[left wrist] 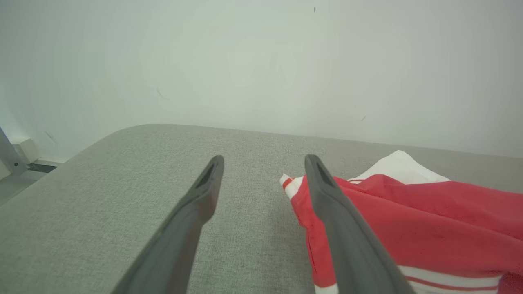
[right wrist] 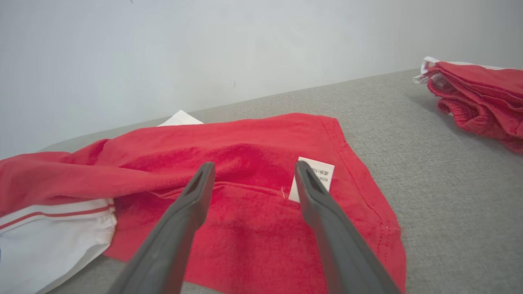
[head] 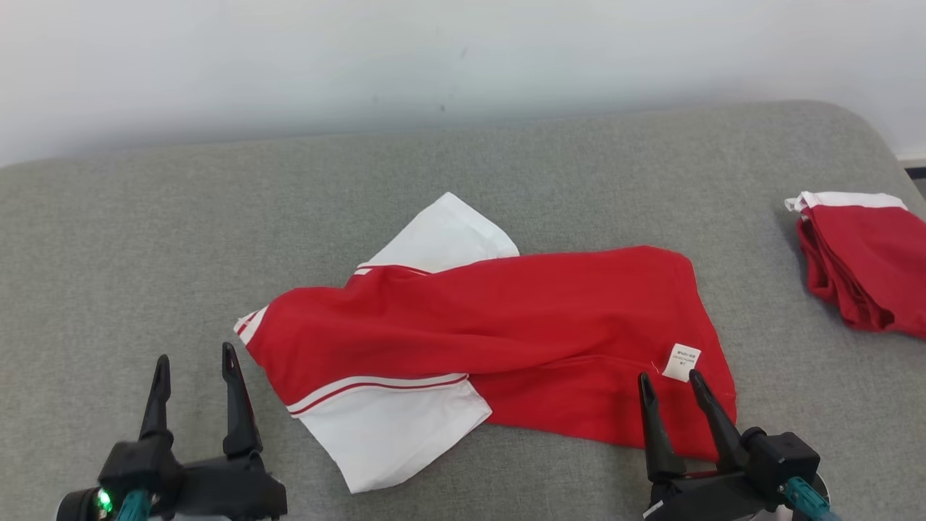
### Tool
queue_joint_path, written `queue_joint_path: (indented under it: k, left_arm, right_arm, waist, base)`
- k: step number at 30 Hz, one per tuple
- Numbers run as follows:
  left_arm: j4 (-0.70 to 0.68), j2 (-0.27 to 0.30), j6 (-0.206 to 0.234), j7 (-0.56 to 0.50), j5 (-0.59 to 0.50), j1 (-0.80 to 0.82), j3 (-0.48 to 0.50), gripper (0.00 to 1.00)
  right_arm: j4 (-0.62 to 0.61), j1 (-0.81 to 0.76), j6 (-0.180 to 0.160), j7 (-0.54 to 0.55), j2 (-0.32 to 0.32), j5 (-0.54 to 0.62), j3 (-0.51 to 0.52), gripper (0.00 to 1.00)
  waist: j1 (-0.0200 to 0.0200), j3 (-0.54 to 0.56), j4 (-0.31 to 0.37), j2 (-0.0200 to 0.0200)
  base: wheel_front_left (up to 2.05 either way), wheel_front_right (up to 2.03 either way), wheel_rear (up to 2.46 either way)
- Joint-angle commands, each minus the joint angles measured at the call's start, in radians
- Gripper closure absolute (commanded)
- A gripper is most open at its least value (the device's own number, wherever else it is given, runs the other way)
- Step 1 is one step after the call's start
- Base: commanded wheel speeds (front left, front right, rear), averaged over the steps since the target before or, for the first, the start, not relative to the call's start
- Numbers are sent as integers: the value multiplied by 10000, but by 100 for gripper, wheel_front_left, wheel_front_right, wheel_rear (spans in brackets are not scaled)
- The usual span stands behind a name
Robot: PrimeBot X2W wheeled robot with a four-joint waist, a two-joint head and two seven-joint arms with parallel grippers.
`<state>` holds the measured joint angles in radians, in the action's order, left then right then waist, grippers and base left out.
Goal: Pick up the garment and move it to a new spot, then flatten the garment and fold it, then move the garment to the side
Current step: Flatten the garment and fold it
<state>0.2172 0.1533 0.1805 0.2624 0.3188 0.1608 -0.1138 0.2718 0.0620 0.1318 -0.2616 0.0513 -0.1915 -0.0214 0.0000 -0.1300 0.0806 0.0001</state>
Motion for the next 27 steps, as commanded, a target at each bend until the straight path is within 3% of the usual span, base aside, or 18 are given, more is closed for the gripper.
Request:
queue_joint_path:
  k: [1, 6, 11, 27]
  left_arm:
    - [-684, -112, -170, 31, -328, -429, 111, 0]
    - [-1997, -504, -756, 30, -982, -1676, 440, 0]
    - [-2229, -761, -1282, 32, -1551, -2630, 600, 0]
    - [-1518, -1015, -1698, 31, -2030, -3600, 811, 0]
  right_arm:
    - [-28, -126, -25, -39, -23, 43, 5, 0]
    - [-16, -269, -25, -38, -23, 58, -42, 0]
    - [66, -439, -25, -35, -22, 73, -69, 0]
    - [22, -1090, -25, 112, -24, 267, 437, 0]
  waist:
    - [0, 196, -171, -1]
    - [0, 518, -296, -1]
    - [0, 862, -341, -1]
    - [0, 1520, -440, -1]
  base:
    - [0, 0, 0]
    - [0, 0, 0]
    - [0, 0, 0]
    - [0, 0, 0]
